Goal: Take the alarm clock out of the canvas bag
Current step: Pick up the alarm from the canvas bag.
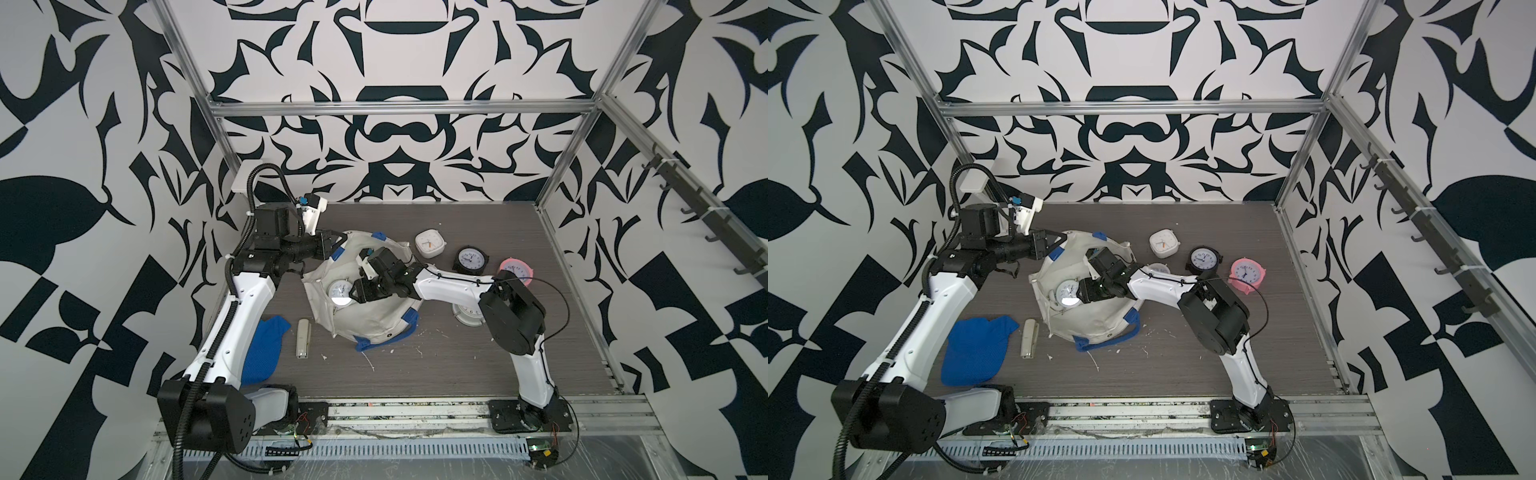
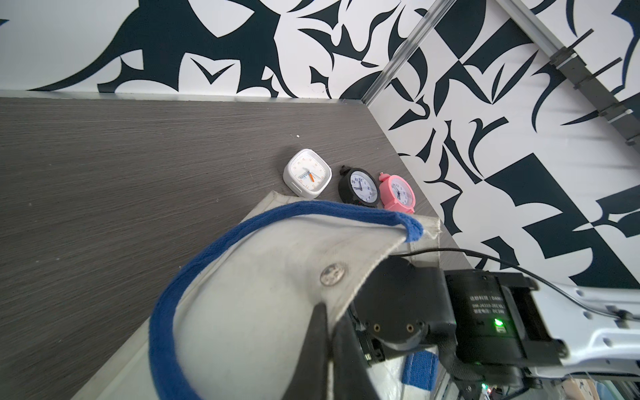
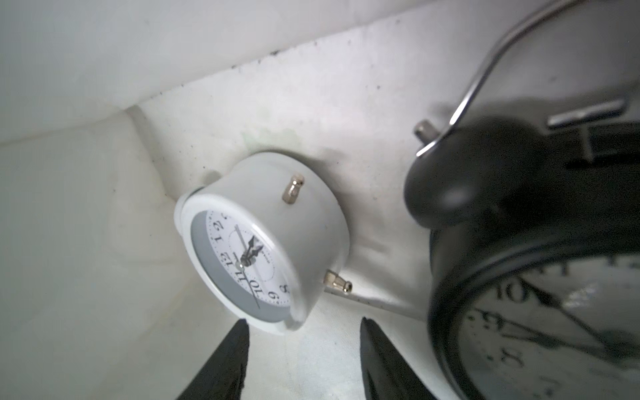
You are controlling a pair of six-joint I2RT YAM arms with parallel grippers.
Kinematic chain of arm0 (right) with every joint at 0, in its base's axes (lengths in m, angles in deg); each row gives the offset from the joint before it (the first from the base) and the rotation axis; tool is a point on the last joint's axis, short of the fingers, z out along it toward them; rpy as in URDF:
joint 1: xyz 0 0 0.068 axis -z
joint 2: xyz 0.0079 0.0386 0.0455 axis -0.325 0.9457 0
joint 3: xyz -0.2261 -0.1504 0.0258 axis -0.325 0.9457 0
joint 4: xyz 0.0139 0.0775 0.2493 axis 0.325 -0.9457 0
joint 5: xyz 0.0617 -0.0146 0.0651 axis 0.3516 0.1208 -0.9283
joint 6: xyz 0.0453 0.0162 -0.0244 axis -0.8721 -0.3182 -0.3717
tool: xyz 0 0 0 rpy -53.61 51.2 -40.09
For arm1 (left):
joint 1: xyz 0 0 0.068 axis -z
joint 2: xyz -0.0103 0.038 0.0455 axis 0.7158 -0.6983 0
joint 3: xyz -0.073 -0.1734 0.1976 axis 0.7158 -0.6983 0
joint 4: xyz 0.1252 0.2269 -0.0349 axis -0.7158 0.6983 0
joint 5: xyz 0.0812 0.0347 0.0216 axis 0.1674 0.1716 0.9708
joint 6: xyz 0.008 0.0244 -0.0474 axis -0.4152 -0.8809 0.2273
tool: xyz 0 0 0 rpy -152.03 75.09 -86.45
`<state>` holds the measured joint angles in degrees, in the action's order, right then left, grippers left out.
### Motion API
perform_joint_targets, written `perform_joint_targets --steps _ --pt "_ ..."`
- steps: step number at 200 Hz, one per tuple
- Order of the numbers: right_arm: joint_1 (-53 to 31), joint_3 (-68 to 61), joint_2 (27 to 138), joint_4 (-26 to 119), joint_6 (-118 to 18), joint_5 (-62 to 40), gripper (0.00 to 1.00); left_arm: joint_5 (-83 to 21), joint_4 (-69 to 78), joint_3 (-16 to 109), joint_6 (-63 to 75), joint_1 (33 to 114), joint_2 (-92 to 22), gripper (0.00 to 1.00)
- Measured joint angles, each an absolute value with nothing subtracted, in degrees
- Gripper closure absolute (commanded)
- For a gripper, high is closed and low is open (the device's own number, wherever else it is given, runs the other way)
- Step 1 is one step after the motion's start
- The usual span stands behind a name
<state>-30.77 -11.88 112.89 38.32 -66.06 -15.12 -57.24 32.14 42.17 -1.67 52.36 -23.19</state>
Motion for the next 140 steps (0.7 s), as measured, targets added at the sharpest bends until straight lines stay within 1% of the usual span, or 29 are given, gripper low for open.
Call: perform_joint_targets --steps 26,48,86,140 --pt "-30.6 -12.0 113.1 39.2 -66.7 -15.3 0.4 -58.3 31.3 41.3 -2.0 52.4 -23.2 1.0" --pt "-30.5 -12.3 114.1 40.3 -66.9 -15.6 0.4 -58.9 31.1 41.2 -2.1 52.4 -23.2 1.0" --pt "-30.5 -12.3 116.8 43.8 -66.8 -17.5 0.36 -59.1 31.0 41.2 -2.3 52.4 -23.2 1.0" --pt "-29.7 -13.3 118.0 44.9 -66.8 -18.6 0.31 -60.4 30.7 41.1 -2.5 52.5 -23.2 1.0"
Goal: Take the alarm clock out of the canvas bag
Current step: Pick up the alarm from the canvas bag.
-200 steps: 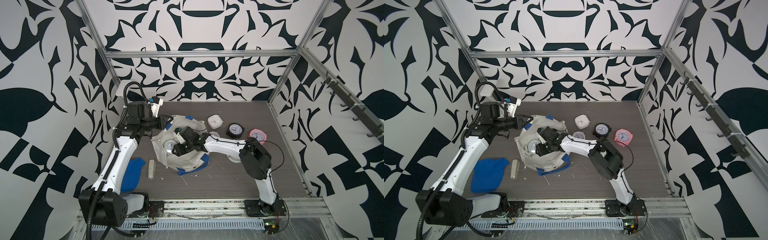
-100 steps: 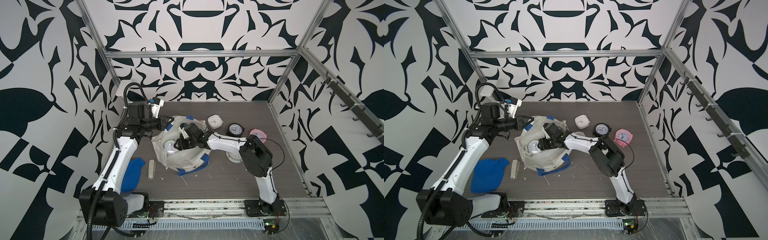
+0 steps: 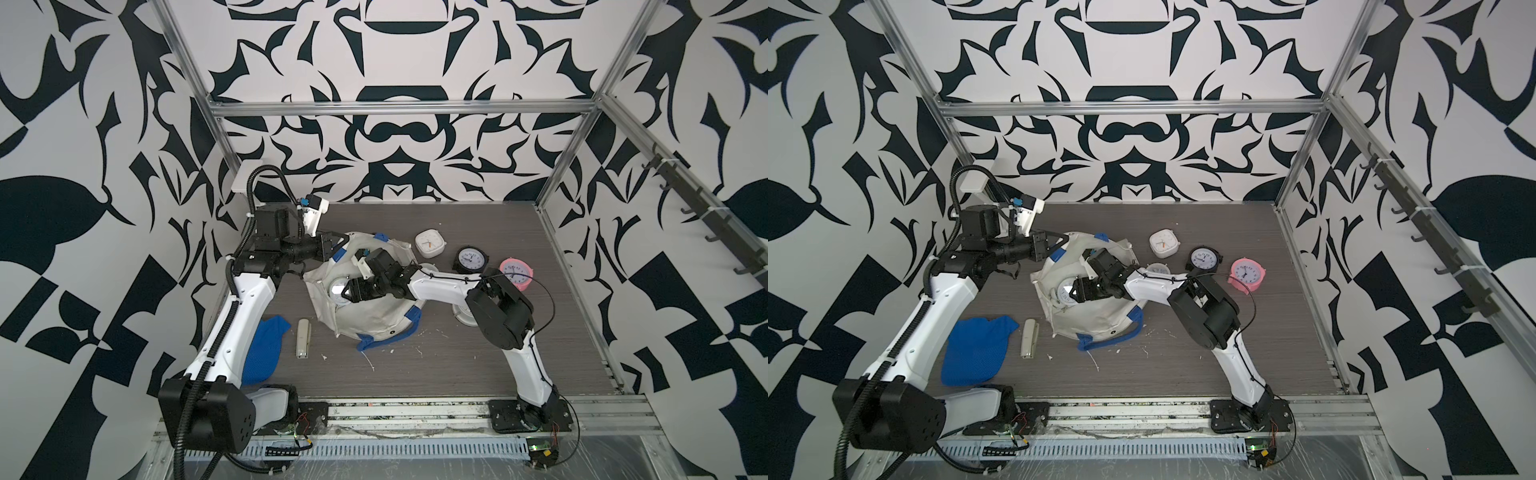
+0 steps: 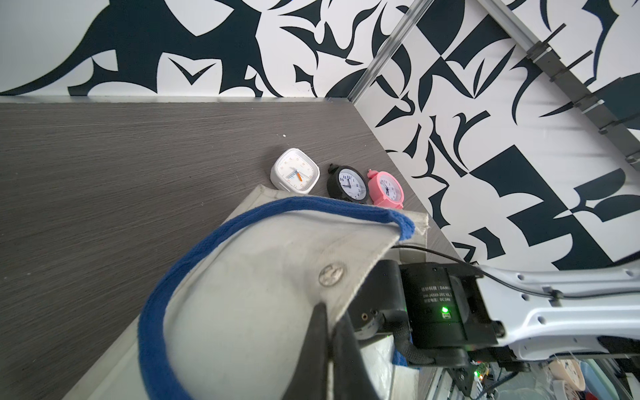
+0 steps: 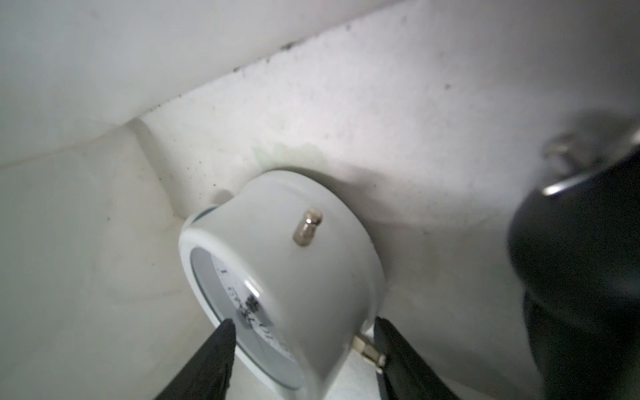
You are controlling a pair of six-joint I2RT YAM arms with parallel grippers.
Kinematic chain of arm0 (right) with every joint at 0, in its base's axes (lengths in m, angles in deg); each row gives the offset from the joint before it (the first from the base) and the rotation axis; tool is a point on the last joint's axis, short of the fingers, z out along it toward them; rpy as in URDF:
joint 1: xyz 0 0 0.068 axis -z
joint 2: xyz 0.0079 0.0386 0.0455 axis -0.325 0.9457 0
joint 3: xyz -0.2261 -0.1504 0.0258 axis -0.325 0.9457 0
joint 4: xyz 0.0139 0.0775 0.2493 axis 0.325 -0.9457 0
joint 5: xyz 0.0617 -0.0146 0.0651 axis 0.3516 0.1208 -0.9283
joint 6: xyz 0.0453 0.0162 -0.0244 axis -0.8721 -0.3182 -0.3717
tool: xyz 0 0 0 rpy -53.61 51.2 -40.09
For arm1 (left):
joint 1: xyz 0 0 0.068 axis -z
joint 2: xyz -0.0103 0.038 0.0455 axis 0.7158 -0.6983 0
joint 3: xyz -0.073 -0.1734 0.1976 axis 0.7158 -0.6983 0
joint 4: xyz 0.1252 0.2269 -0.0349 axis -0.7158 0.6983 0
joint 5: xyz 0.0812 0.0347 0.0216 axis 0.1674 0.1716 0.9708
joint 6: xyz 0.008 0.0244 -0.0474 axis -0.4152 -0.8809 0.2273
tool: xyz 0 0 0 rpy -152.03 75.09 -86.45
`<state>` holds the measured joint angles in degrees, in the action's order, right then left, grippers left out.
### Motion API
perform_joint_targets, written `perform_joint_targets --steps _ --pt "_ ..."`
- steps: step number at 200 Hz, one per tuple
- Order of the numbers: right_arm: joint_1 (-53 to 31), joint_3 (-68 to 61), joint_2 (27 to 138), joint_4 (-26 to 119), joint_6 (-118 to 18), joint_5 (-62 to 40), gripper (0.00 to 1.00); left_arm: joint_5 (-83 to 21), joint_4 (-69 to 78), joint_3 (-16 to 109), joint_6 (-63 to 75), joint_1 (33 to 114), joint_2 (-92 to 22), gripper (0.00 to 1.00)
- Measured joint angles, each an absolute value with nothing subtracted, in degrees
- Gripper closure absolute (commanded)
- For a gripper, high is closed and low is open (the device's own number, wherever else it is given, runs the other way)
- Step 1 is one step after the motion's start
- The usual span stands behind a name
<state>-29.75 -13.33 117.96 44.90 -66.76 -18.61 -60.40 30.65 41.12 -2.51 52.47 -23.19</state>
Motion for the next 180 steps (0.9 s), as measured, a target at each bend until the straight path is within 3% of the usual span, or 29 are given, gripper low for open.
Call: perform_joint_targets --steps 75,180 --pt "-29.4 -14.8 120.5 48.1 -67.3 -20.0 0.27 -60.6 30.3 41.1 -2.7 52.5 -23.2 1.0" --pt "-29.1 -11.3 121.6 60.1 -71.5 -27.8 0.32 -60.8 29.9 41.1 -2.7 52.6 -23.2 1.0"
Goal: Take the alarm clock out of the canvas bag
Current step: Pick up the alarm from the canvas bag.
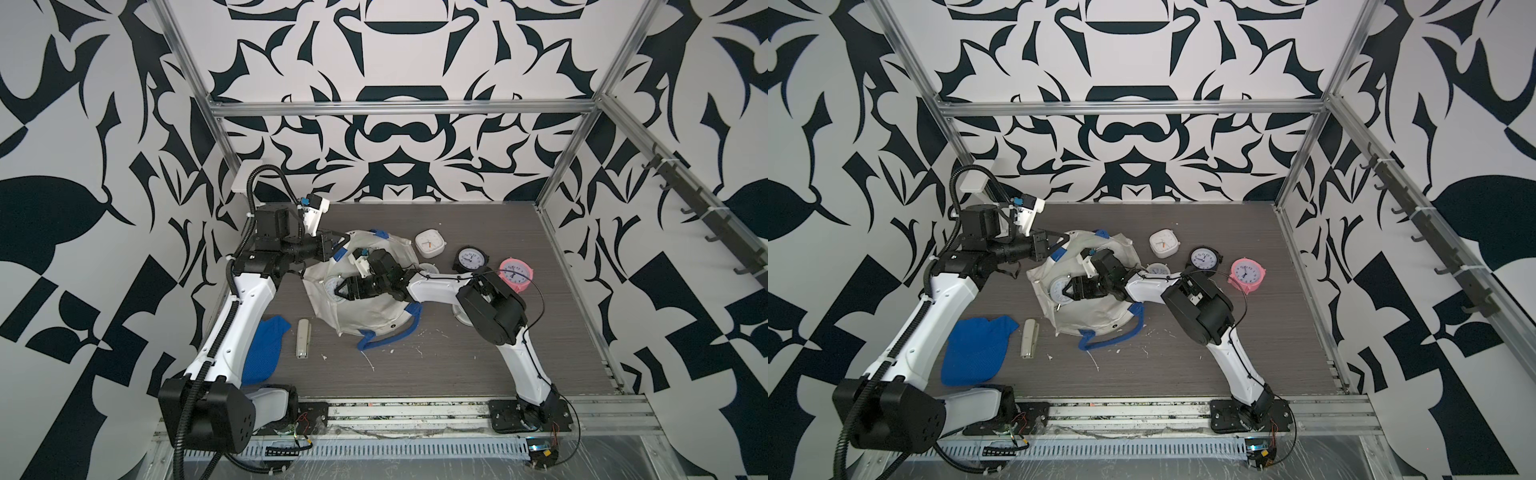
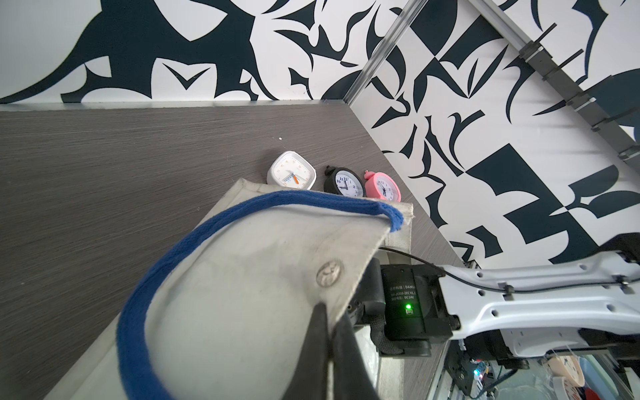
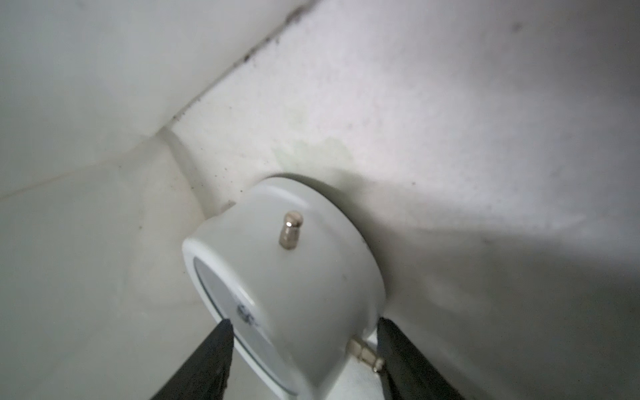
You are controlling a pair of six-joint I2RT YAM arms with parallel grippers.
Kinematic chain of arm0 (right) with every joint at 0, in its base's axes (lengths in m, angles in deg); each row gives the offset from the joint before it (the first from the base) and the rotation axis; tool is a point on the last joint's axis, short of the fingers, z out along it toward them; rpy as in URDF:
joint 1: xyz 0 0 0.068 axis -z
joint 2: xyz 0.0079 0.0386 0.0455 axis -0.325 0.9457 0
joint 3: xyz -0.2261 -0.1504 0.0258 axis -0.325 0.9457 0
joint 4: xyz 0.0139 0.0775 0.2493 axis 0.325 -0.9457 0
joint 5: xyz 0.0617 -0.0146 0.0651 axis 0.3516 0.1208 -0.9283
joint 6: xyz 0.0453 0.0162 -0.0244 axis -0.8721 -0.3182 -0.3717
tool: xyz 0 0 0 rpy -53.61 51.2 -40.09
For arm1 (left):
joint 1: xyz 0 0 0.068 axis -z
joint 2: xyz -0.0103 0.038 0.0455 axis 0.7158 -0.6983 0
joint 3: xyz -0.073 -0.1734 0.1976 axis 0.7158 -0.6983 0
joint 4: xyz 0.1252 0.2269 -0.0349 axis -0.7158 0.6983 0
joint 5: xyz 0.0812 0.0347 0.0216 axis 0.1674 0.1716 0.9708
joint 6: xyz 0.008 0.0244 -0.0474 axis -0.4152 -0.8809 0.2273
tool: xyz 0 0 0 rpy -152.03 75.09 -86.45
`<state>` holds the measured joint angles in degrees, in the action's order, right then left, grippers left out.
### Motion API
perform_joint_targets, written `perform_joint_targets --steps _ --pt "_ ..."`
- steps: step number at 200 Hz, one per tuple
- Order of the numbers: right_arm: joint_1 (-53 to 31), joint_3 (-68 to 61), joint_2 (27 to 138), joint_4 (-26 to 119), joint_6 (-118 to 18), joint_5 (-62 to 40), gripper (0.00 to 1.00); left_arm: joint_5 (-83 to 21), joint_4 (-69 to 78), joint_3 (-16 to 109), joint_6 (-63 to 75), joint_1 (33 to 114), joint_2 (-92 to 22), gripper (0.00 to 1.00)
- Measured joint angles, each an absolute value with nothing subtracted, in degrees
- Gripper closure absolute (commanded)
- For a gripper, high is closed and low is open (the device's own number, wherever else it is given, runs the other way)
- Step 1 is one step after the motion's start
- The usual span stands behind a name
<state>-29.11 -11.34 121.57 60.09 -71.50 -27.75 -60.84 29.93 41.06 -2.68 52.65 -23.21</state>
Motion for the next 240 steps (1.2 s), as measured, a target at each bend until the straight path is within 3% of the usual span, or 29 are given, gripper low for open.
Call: perform_joint_targets --steps 151,200,240 --pt "-29.0 -7.4 116.8 66.5 -73.3 -29.8 0.35 -60.8 30.0 41.1 -2.7 52.8 -23.2 1.0" --pt "-30.1 -11.1 118.1 61.2 -70.0 -29.0 0.35 -60.8 30.0 41.1 -2.7 52.8 -23.3 1.0" --pt "-31.0 -13.5 118.2 53.6 -64.9 -24.6 0.29 -60.9 30.0 41.1 -2.7 52.8 -23.3 1.0"
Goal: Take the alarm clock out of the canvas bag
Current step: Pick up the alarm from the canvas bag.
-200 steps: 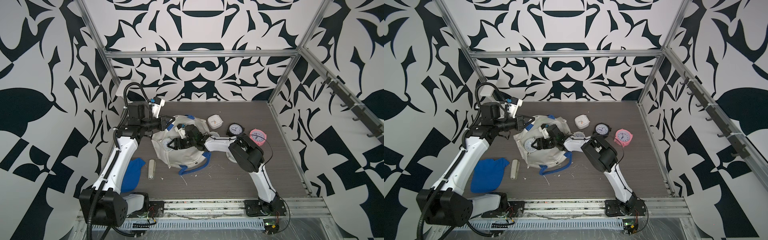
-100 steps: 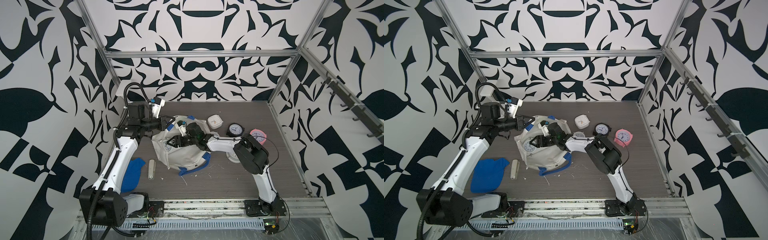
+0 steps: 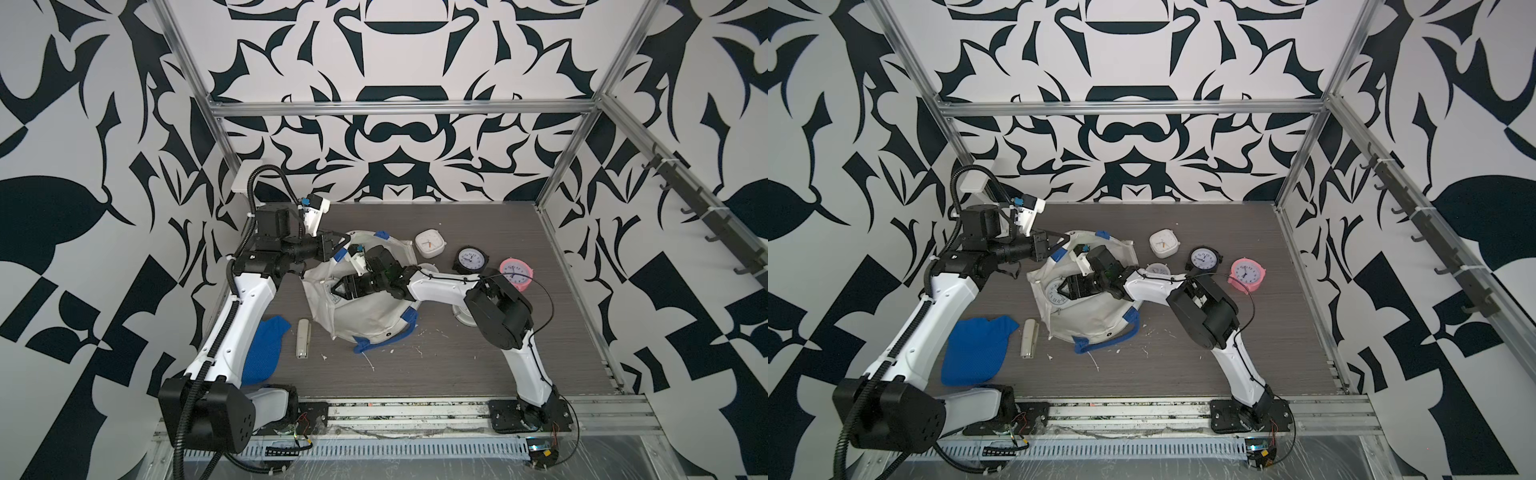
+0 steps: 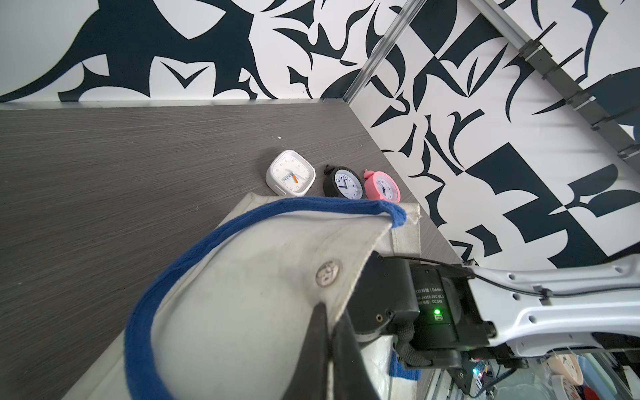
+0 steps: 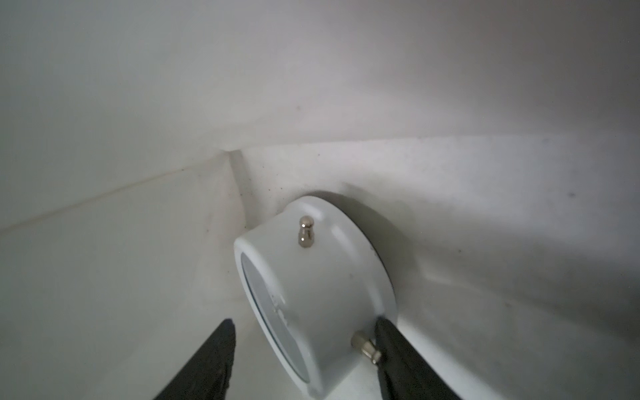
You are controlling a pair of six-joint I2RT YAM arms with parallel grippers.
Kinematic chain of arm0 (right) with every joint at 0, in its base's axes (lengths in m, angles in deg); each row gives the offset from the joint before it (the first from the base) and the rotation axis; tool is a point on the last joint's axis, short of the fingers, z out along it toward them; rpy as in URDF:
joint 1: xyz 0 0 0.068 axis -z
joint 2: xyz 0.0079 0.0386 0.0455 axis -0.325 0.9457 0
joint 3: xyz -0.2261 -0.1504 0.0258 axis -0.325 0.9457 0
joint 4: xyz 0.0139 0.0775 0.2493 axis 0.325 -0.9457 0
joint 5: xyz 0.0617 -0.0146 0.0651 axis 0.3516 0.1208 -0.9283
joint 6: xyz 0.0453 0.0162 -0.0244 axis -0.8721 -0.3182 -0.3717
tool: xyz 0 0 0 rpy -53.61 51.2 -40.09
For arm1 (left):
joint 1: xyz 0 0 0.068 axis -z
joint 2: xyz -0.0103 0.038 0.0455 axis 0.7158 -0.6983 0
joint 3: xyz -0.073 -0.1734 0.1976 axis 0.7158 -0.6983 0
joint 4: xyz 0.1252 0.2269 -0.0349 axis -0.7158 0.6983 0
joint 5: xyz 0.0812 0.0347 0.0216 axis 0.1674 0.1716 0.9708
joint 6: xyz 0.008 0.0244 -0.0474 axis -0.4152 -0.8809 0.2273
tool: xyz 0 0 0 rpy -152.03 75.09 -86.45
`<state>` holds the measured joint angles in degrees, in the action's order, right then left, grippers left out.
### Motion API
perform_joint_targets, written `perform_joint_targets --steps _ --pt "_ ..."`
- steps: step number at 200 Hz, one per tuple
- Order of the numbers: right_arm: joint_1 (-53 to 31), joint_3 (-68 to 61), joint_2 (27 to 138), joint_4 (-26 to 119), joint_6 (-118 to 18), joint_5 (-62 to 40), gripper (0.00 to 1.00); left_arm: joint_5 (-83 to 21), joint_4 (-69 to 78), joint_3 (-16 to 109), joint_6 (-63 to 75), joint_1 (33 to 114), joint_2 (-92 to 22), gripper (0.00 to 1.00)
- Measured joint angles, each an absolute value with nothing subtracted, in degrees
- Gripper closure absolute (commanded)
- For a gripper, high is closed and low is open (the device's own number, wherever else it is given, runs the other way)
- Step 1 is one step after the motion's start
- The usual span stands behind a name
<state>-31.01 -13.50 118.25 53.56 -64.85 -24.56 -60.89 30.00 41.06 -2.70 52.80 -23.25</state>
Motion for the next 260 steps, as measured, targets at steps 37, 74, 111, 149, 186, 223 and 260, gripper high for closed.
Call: perform_joint_targets --steps 37,74,111,149,186,223,260 --pt "-31.3 -16.4 120.2 48.6 -61.6 -20.9 0.25 -61.0 30.0 41.1 -2.7 52.8 -23.3 1.0" --pt "-31.9 -19.6 123.4 45.9 -60.4 -19.3 0.23 -60.9 30.0 41.1 -2.7 52.8 -23.7 1.0" --pt "-32.1 -20.5 124.0 45.4 -60.4 -19.7 0.23 -61.1 30.0 41.1 -2.8 52.8 -23.7 1.0" --pt "-32.0 -17.6 123.9 51.4 -61.0 -22.9 0.24 -61.3 30.0 41.1 -2.7 52.8 -23.7 1.0" --pt "-32.0 -13.9 123.5 58.1 -62.6 -25.1 0.28 -61.3 30.0 41.1 -2.7 52.8 -23.7 1.0" --pt "-31.7 -11.0 122.1 62.7 -65.3 -26.4 0.33 -61.5 30.0 41.1 -2.7 52.8 -23.7 1.0" --pt "-31.3 -10.7 121.0 64.9 -67.2 -26.4 0.39 -61.5 30.0 41.1 -2.7 52.8 -23.7 1.0"
